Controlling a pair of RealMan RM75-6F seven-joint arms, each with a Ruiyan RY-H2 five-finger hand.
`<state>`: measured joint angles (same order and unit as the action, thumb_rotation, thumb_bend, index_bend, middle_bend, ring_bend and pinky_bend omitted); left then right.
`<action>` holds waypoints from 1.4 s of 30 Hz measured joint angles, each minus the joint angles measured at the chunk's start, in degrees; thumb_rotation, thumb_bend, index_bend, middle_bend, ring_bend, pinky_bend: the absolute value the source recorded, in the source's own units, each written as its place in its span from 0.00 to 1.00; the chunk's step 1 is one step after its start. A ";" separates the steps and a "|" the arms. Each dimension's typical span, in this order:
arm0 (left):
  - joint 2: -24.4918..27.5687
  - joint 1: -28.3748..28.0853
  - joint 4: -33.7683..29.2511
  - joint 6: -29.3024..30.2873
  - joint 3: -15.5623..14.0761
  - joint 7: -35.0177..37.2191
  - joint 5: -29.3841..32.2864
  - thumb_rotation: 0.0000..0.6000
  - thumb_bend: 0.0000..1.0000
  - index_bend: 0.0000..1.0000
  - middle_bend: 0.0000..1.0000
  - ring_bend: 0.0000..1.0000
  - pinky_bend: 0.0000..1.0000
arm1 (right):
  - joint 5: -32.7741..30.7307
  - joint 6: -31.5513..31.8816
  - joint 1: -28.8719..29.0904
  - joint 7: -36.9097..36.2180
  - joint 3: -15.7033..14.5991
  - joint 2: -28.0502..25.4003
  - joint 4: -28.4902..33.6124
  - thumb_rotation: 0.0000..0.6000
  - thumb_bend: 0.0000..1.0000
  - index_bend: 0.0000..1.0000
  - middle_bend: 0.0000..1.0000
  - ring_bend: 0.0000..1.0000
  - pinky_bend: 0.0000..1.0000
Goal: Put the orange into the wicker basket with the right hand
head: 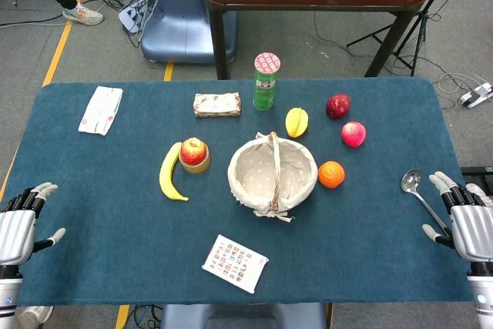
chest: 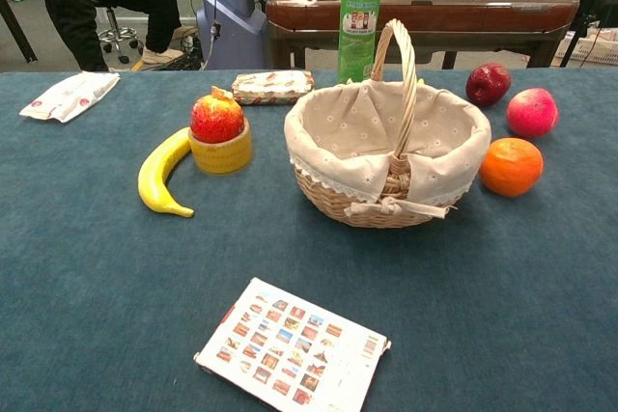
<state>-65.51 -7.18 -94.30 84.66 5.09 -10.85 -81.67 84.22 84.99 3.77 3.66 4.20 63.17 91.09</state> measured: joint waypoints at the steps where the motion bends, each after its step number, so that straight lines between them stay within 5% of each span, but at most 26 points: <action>1: 0.00 -0.01 0.02 0.02 -0.02 0.00 -0.08 1.00 0.17 0.23 0.19 0.17 0.24 | 0.05 0.01 -0.02 0.00 -0.03 0.00 -0.03 1.00 0.04 0.14 0.15 0.19 0.34; 22: 0.15 0.19 0.08 0.91 -0.08 0.82 -0.80 1.00 0.17 0.24 0.19 0.17 0.24 | 0.41 -3.79 2.75 1.40 0.59 -1.30 1.95 1.00 0.04 0.13 0.15 0.19 0.34; 42: 0.30 0.72 0.43 2.23 -0.25 1.63 -1.74 1.00 0.17 0.26 0.19 0.17 0.24 | -7.84 -28.44 20.15 6.87 4.59 2.49 1.21 1.00 0.04 0.03 0.12 0.16 0.34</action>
<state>-65.21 -6.46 -93.88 86.90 4.84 -9.22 -83.41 76.39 56.55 23.92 10.54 8.79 65.66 92.31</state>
